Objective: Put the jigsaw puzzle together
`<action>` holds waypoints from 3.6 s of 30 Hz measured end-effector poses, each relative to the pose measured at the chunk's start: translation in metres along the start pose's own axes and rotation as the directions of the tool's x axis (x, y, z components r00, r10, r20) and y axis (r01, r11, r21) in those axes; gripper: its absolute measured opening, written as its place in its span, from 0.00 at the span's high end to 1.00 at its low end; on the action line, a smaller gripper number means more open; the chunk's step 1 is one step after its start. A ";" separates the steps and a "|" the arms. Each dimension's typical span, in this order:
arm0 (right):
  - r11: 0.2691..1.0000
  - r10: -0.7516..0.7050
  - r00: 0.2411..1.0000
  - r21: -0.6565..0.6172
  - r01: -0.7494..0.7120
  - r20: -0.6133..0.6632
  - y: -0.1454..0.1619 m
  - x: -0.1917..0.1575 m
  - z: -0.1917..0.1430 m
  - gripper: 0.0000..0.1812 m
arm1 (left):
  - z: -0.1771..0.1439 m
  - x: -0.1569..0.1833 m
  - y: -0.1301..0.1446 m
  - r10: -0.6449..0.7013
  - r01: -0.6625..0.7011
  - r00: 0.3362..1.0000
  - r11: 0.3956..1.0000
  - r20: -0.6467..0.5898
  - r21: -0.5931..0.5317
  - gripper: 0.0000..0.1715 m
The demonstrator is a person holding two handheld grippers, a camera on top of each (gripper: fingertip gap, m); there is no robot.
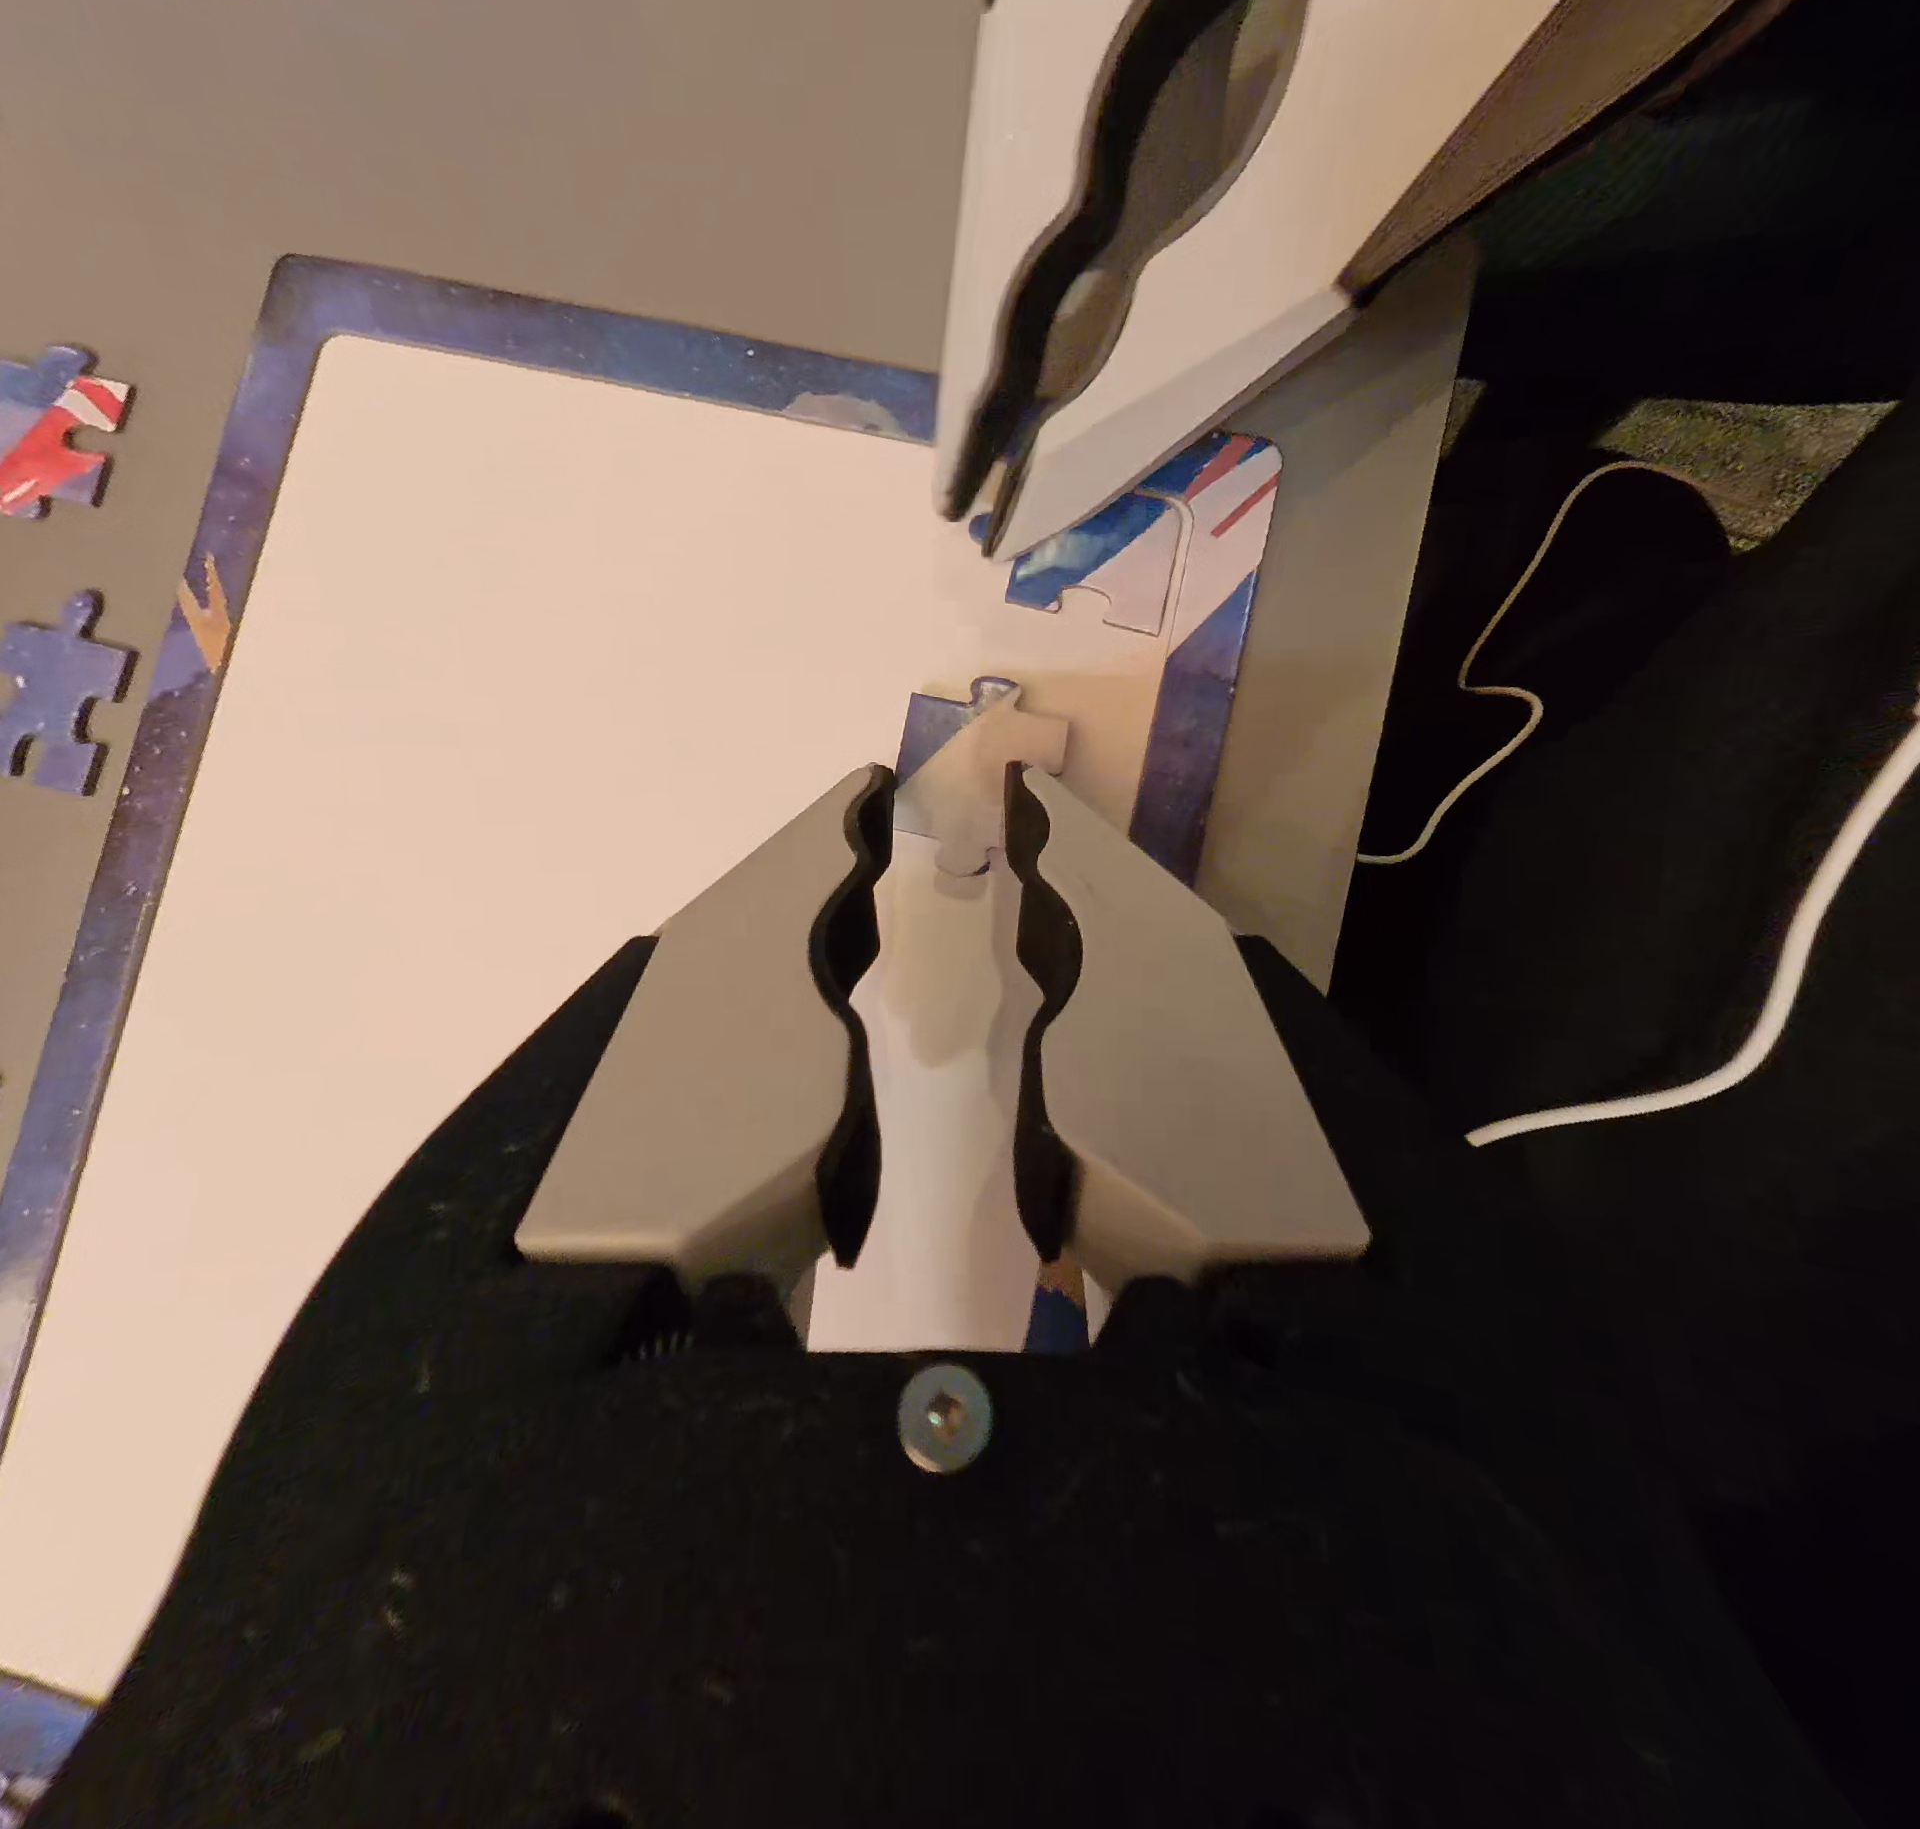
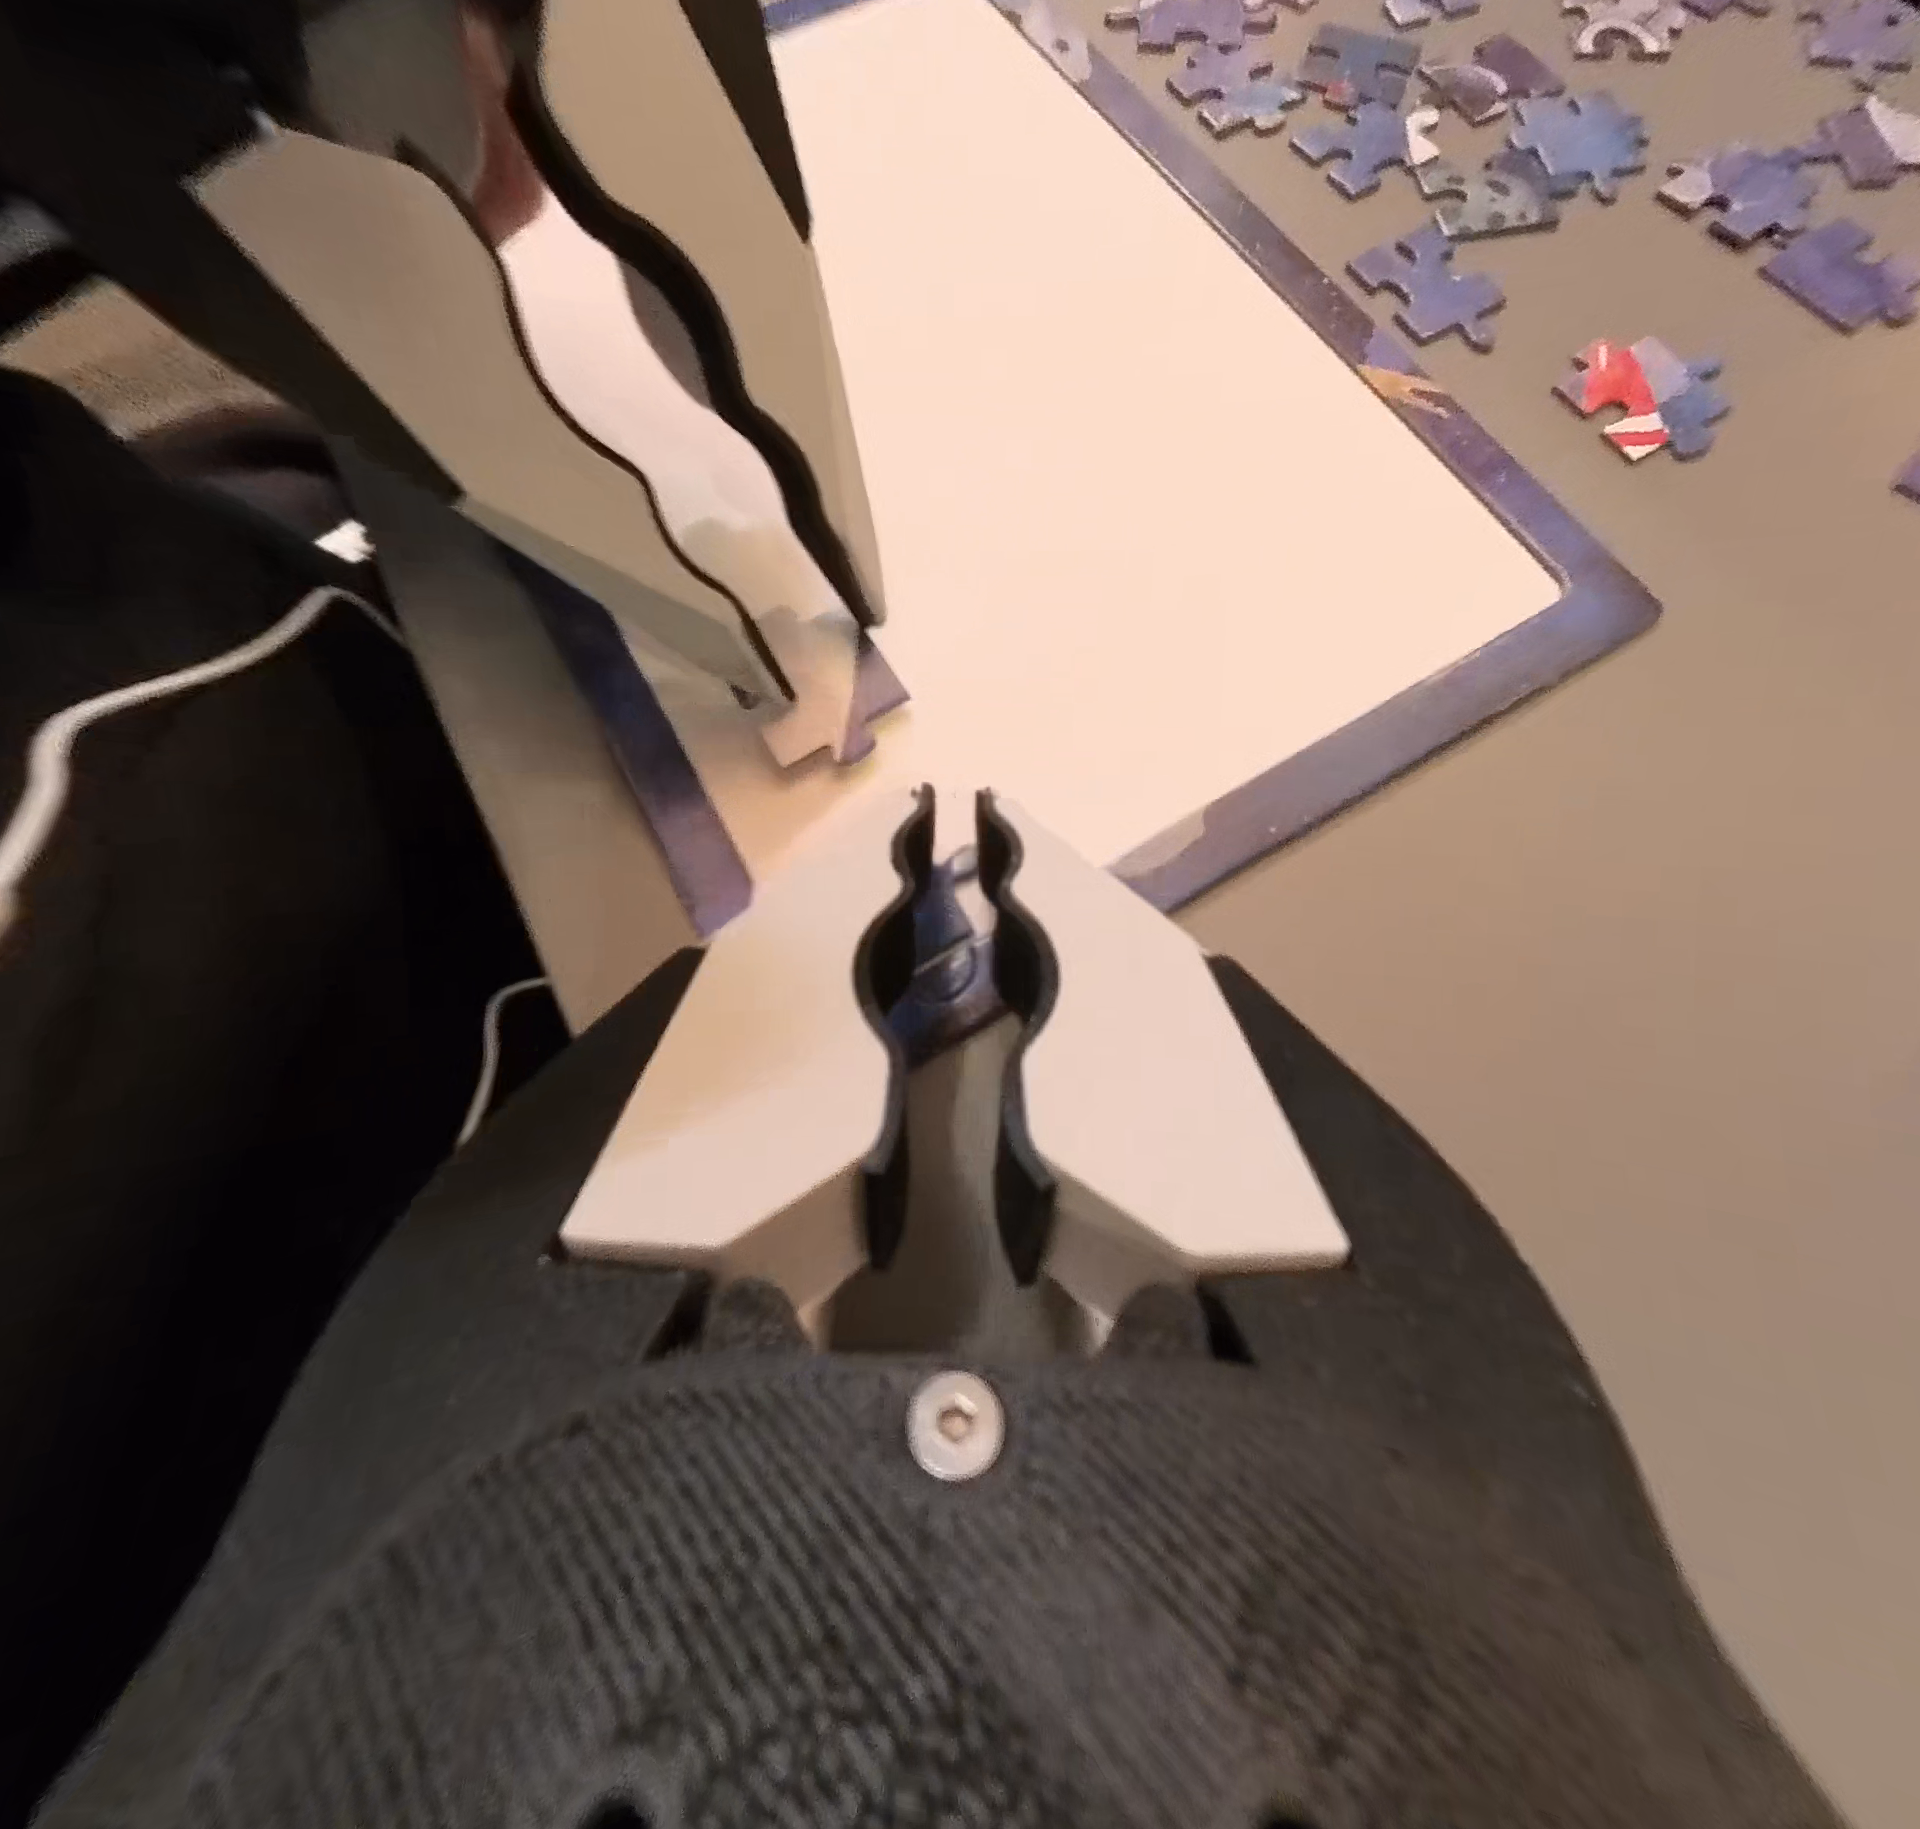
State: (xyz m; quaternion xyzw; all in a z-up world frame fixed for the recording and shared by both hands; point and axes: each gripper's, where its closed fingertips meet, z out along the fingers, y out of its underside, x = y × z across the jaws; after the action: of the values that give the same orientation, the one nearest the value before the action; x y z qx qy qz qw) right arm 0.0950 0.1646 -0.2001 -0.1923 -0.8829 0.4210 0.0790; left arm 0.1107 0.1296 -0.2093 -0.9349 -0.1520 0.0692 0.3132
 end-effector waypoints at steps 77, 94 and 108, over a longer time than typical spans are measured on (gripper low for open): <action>0.981 -0.123 0.986 -0.138 0.138 0.113 0.038 -0.027 -0.028 0.68 | -0.018 -0.036 0.029 -0.208 0.195 0.966 0.976 0.153 0.095 0.85; 0.989 -0.067 0.997 -0.128 0.071 0.036 0.032 -0.014 -0.018 0.76 | -0.036 0.023 0.024 -0.326 0.340 0.938 0.930 -0.114 0.138 0.80; 0.995 -0.013 0.997 -0.100 0.006 -0.072 0.011 -0.028 0.007 0.81 | -0.037 0.034 0.042 -0.213 0.174 0.958 0.964 0.193 0.201 0.85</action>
State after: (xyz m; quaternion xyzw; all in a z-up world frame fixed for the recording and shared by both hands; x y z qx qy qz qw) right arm 0.1214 0.1548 -0.2124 -0.2071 -0.9002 0.3688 0.1034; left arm 0.1610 0.0880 -0.2060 -0.8701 -0.2688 0.1515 0.3843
